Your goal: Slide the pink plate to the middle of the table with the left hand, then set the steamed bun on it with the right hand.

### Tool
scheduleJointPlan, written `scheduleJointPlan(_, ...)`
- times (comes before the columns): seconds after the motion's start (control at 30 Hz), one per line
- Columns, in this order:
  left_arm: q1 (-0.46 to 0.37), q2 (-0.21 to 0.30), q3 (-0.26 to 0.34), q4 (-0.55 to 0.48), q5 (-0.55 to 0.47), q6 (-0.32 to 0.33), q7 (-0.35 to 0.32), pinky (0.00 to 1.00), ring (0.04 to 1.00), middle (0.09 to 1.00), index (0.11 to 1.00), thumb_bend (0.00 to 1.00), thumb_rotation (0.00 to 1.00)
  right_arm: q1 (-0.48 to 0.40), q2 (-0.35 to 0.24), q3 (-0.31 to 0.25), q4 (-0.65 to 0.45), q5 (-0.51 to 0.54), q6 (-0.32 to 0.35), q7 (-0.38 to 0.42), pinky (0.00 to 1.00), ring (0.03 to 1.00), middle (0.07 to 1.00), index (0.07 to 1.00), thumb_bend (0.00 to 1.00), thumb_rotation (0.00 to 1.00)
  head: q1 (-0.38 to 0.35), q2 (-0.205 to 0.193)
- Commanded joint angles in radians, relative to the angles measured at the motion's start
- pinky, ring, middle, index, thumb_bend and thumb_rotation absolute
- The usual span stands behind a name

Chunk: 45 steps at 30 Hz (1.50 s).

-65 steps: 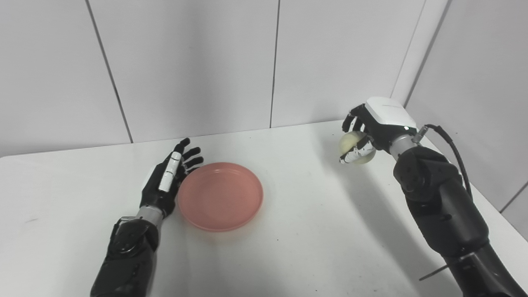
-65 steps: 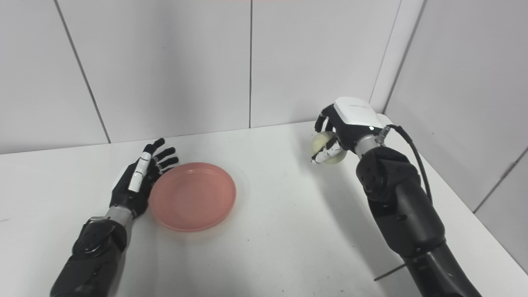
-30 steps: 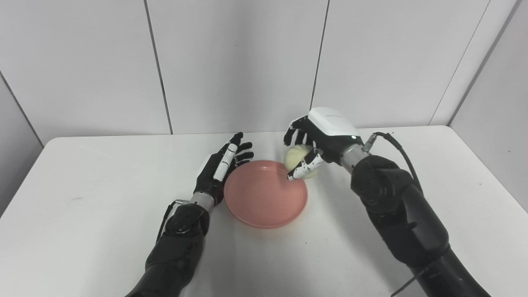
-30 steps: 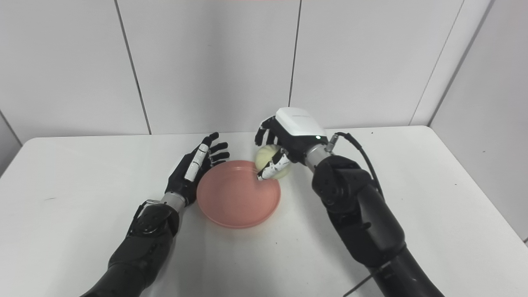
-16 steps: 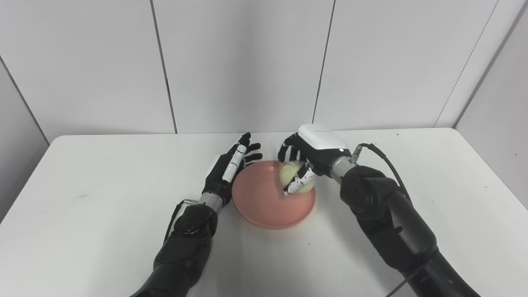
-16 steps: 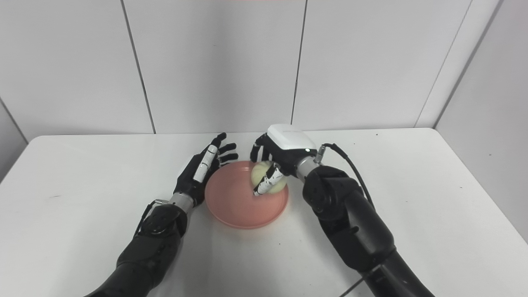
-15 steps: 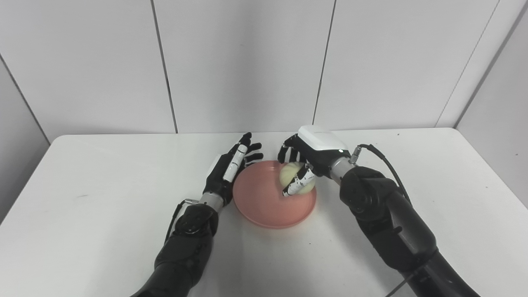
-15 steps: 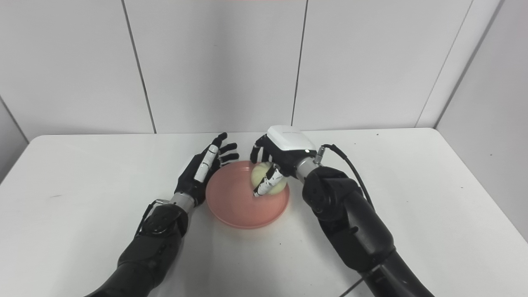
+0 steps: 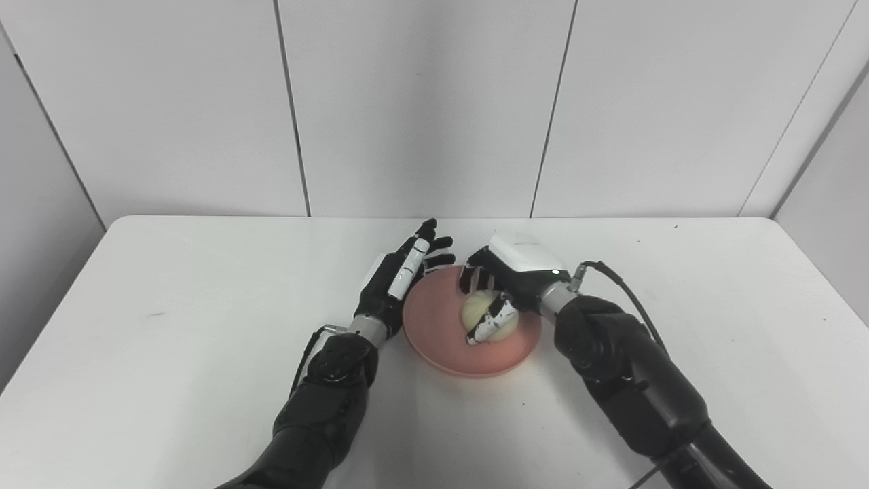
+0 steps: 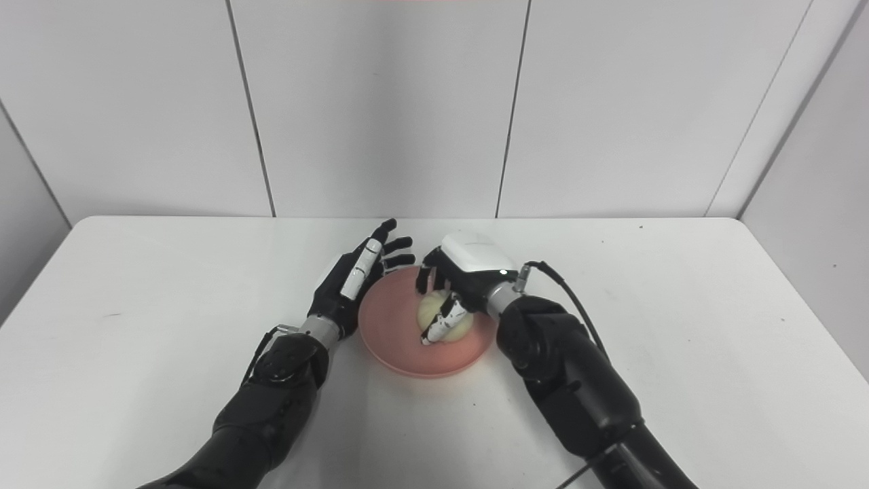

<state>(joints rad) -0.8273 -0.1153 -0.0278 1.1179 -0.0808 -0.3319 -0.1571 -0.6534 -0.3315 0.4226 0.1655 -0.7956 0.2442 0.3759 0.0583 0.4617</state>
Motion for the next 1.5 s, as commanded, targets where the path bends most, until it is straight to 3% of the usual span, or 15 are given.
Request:
scheduleJointPlan(0.0,0.039,-0.010,-0.004,0.052,0.013,0.062,0.008,0.74,0.784,0.848,0.916,0.75,0.87,-0.052,0.005,0.002,-0.010,-0.013,-0.038,-0.034,0.25,0.336,0.445,0.514,0.53,0.00,0.001,0.001)
scheduleJointPlan(0.13,0.037,-0.007,-0.008,0.052,0.017,0.069,0.002,0.74,0.787,0.855,0.920,0.75,0.87,-0.051,-0.006,0.023,-0.006,-0.039,-0.042,-0.028,0.30,0.395,0.446,0.523,0.53,0.01,0.000,0.002)
scheduleJointPlan(0.23,0.040,-0.005,-0.009,0.042,0.017,0.077,-0.003,0.75,0.787,0.873,0.921,0.74,0.87,-0.048,-0.014,0.032,-0.016,-0.056,-0.039,-0.018,0.33,0.442,0.555,0.497,0.52,0.14,-0.004,0.004)
scheduleJointPlan(0.3,0.044,-0.003,-0.010,0.029,0.017,0.085,-0.004,0.73,0.779,0.865,0.916,0.73,0.87,-0.044,-0.017,0.032,-0.033,-0.070,-0.021,-0.007,0.42,0.540,0.638,0.601,0.84,0.30,-0.006,0.005)
scheduleJointPlan(0.37,0.047,-0.002,-0.009,0.022,0.014,0.090,-0.006,0.72,0.787,0.862,0.913,0.72,0.87,-0.040,-0.021,0.031,-0.056,-0.084,-0.001,0.012,0.57,0.666,0.724,0.659,0.93,0.36,-0.009,0.005)
scheduleJointPlan(0.63,0.058,0.005,-0.018,0.007,0.027,0.083,0.003,0.70,0.768,0.833,0.908,0.72,0.89,-0.032,-0.048,0.011,-0.144,-0.114,0.034,0.103,0.80,0.829,0.824,0.740,0.99,0.40,-0.005,0.009)
scheduleJointPlan(0.83,0.064,0.009,-0.009,0.000,0.021,0.070,-0.001,0.72,0.790,0.835,0.910,0.72,0.88,-0.018,-0.068,-0.023,-0.217,-0.128,0.071,0.157,0.85,0.866,0.843,0.784,1.00,0.44,-0.008,0.010)
scheduleJointPlan(0.93,0.071,0.010,-0.001,-0.013,0.015,0.069,0.003,0.74,0.798,0.836,0.906,0.72,0.87,0.001,-0.073,-0.061,-0.257,-0.110,0.077,0.147,0.83,0.852,0.838,0.785,1.00,0.45,-0.010,0.011)
scheduleJointPlan(1.0,0.078,0.009,0.005,-0.025,0.014,0.064,0.009,0.74,0.796,0.833,0.899,0.73,0.85,0.025,-0.068,-0.098,-0.273,-0.092,0.058,0.102,0.78,0.827,0.822,0.777,1.00,0.47,-0.012,0.012)
scheduleJointPlan(1.1,0.089,0.009,0.007,-0.044,0.020,0.052,0.023,0.75,0.800,0.835,0.891,0.73,0.85,0.067,-0.046,-0.156,-0.272,-0.049,0.015,-0.002,0.67,0.773,0.792,0.767,0.91,0.49,-0.013,0.012)
scheduleJointPlan(1.13,0.095,0.008,0.009,-0.053,0.024,0.045,0.036,0.77,0.823,0.855,0.898,0.72,0.85,0.092,-0.023,-0.198,-0.253,-0.002,-0.023,-0.079,0.64,0.762,0.806,0.793,0.83,0.59,-0.017,0.011)
scheduleJointPlan(1.2,0.104,0.007,0.014,-0.066,0.027,0.034,0.061,0.79,0.839,0.874,0.899,0.71,0.83,0.128,0.018,-0.264,-0.211,0.076,-0.094,-0.205,0.57,0.706,0.781,0.771,0.79,0.62,-0.023,0.012)
scheduleJointPlan(1.33,0.129,-0.001,0.026,-0.102,0.038,0.002,0.126,0.87,0.880,0.909,0.911,0.69,0.80,0.172,0.099,-0.385,-0.074,0.242,-0.286,-0.438,0.61,0.721,0.783,0.786,0.73,0.71,-0.030,0.011)
scheduleJointPlan(1.47,0.147,-0.004,0.025,-0.124,0.061,-0.043,0.190,0.96,0.923,0.948,0.921,0.64,0.81,0.182,0.143,-0.464,0.057,0.388,-0.435,-0.536,0.69,0.777,0.818,0.835,0.70,0.86,-0.034,0.013)
